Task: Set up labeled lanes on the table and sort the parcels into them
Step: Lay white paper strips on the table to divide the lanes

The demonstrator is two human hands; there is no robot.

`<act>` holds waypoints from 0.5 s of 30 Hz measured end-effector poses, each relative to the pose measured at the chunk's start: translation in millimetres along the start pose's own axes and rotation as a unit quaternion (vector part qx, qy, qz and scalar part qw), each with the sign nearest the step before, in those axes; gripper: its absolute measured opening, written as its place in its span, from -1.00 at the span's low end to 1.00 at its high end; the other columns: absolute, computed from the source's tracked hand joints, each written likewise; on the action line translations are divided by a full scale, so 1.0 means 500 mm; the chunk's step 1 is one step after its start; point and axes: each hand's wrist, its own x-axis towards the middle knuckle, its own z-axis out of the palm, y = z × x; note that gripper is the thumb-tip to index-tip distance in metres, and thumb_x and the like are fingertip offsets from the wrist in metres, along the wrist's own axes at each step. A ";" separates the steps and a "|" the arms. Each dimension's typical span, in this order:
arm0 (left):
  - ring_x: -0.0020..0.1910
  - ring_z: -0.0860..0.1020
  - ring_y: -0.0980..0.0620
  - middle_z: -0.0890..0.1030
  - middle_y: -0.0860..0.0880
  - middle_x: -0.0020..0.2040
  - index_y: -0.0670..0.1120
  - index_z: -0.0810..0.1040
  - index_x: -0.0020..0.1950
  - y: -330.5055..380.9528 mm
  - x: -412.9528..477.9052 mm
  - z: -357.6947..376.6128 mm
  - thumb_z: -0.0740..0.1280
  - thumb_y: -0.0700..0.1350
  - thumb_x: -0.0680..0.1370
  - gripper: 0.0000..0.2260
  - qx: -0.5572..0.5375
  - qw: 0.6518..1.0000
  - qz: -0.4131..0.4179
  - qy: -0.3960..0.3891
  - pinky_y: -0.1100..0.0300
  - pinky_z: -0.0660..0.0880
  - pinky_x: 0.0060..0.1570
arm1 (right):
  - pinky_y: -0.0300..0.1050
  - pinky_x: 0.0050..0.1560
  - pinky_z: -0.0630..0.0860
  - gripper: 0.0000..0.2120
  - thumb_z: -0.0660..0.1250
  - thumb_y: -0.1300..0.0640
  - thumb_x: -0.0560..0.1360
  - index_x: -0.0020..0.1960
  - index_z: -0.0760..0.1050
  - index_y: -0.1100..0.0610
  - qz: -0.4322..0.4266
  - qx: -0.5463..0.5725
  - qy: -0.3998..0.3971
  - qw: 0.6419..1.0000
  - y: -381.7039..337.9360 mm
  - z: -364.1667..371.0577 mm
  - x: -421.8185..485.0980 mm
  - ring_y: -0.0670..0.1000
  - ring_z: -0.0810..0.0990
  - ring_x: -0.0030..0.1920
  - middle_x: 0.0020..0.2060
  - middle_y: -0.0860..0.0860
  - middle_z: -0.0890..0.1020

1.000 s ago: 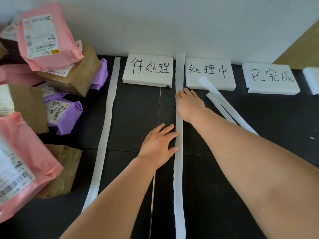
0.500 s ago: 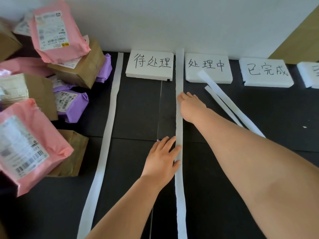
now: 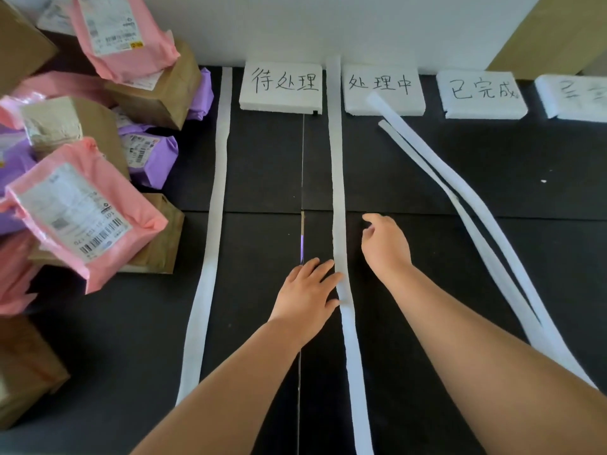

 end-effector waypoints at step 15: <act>0.60 -0.01 0.01 0.10 0.07 0.61 0.08 0.23 0.56 0.018 -0.126 0.033 0.17 -0.04 0.68 -0.57 0.010 0.999 -0.008 -0.045 0.02 -0.01 0.54 | -0.34 -0.19 0.47 -0.57 0.30 0.09 0.62 0.47 0.37 -0.01 0.045 0.087 -0.074 0.992 0.085 0.074 -0.292 -0.13 0.55 -0.17 -0.05 -0.13 0.53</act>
